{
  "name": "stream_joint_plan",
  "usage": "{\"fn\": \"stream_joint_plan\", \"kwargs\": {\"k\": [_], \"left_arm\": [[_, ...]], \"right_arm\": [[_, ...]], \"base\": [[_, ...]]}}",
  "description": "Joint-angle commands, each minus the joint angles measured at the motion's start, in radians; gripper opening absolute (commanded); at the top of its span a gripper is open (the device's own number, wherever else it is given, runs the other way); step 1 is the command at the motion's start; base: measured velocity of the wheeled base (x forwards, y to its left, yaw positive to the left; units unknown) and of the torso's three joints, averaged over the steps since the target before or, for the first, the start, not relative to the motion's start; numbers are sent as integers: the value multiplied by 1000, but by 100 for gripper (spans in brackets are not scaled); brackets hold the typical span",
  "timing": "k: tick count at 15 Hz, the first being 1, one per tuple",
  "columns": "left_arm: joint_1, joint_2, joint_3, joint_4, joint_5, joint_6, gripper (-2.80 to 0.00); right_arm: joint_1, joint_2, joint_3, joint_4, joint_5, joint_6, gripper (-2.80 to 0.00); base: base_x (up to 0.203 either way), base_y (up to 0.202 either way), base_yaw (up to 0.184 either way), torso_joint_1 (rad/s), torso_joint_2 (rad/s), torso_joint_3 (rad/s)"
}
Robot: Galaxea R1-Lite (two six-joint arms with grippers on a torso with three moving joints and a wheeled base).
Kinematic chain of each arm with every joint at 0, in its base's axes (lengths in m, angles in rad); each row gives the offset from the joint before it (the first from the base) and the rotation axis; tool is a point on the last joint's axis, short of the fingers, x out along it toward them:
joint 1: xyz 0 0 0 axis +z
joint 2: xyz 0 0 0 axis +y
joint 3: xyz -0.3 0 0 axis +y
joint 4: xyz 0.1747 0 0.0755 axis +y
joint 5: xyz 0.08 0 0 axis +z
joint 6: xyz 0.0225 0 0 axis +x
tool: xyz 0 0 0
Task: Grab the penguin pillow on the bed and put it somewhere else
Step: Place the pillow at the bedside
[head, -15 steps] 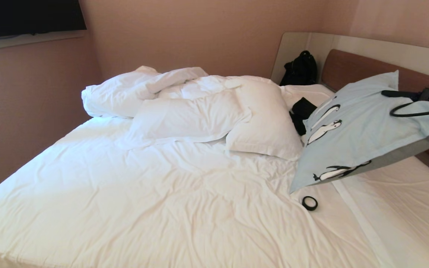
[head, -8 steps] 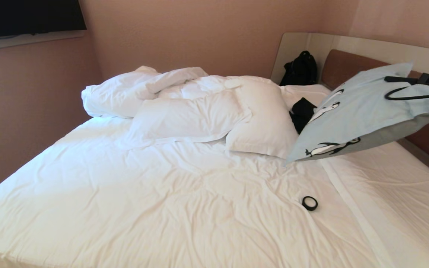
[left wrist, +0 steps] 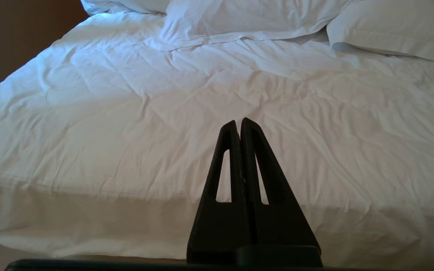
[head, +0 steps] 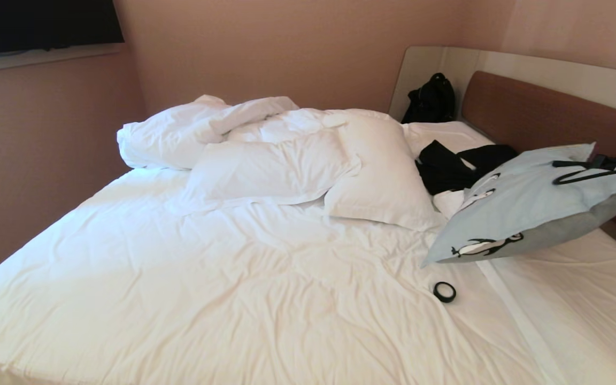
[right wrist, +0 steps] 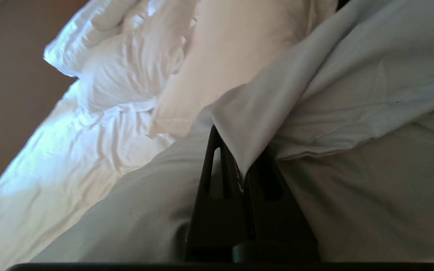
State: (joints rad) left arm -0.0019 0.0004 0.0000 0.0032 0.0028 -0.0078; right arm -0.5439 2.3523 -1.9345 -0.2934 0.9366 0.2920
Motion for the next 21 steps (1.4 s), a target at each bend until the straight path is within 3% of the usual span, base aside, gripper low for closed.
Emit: {"fn": "stream_joint_plan", "kwargs": {"k": [1,6,10,14,17,20,21], "left_arm": [[0,0,2,0,0,0,-280],[1,0,2,0,0,0,-280],[0,0,2,0,0,-1,-280],[1,0,2,0,0,0,-280],[0,0,2,0,0,0,-280],[1,0,2,0,0,-1,-280],[0,0,2,0,0,0,-280]], "right_arm": [[-4,28,0,-3,5,-123,-280],[-69,17,-3,-53,2,-125,-280],[-109,41,-4,-138,-48,-125,-280],[-114,45,-6,-145,-70,-124,-280],[-114,45,-8,-147,-168,-138,-280],[-114,45,-8,-147,-174,-152,-280],[-116,45,-9,-147,-174,-152,0]], "base": [[0,0,0,0,0,0],[0,0,0,0,0,0],[0,0,0,0,0,0],[0,0,0,0,0,0],[0,0,0,0,0,0],[0,0,0,0,0,0],[0,0,0,0,0,0]]}}
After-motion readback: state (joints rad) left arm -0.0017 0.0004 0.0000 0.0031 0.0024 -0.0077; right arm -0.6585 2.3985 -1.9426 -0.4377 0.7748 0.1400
